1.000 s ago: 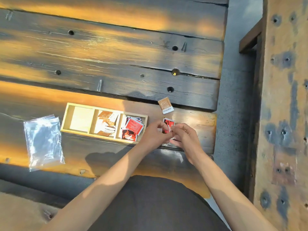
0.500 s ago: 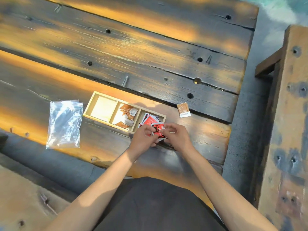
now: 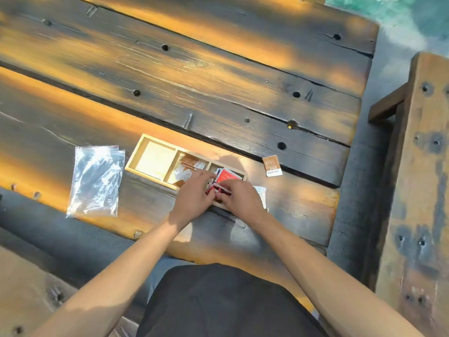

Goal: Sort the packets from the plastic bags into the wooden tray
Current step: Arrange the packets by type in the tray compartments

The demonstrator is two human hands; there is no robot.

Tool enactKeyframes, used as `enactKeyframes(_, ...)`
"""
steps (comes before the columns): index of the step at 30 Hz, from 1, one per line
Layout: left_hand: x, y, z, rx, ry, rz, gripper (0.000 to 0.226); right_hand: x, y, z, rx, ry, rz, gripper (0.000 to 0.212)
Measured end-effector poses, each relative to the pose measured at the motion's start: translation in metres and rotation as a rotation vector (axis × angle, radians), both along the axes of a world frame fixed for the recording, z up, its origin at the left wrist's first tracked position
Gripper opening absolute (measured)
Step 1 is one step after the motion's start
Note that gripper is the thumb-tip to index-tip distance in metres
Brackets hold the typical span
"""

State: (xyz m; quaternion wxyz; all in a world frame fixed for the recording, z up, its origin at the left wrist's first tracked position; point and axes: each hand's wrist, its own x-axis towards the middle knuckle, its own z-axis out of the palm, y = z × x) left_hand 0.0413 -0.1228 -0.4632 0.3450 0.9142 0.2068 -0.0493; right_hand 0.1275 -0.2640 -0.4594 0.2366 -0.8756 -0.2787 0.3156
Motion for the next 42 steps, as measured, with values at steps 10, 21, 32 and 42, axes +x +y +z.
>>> enactKeyframes(10,0.013,0.008,-0.008,0.176,0.014,-0.264,0.048,-0.011,-0.016,-0.004,0.02,-0.218,-0.143,0.04)
enactKeyframes(21,0.011,0.014,-0.003,0.288,0.077,-0.341,0.038,-0.019,-0.014,-0.007,-0.108,-0.193,-0.036,0.04)
enactKeyframes(32,0.019,0.019,0.003,0.369,0.065,-0.464,0.032,-0.011,-0.027,-0.01,0.072,-0.084,-0.077,0.047)
enactKeyframes(42,0.038,0.016,0.01,0.424,0.251,-0.46,0.032,-0.017,-0.012,-0.01,0.04,-0.073,-0.146,0.034)
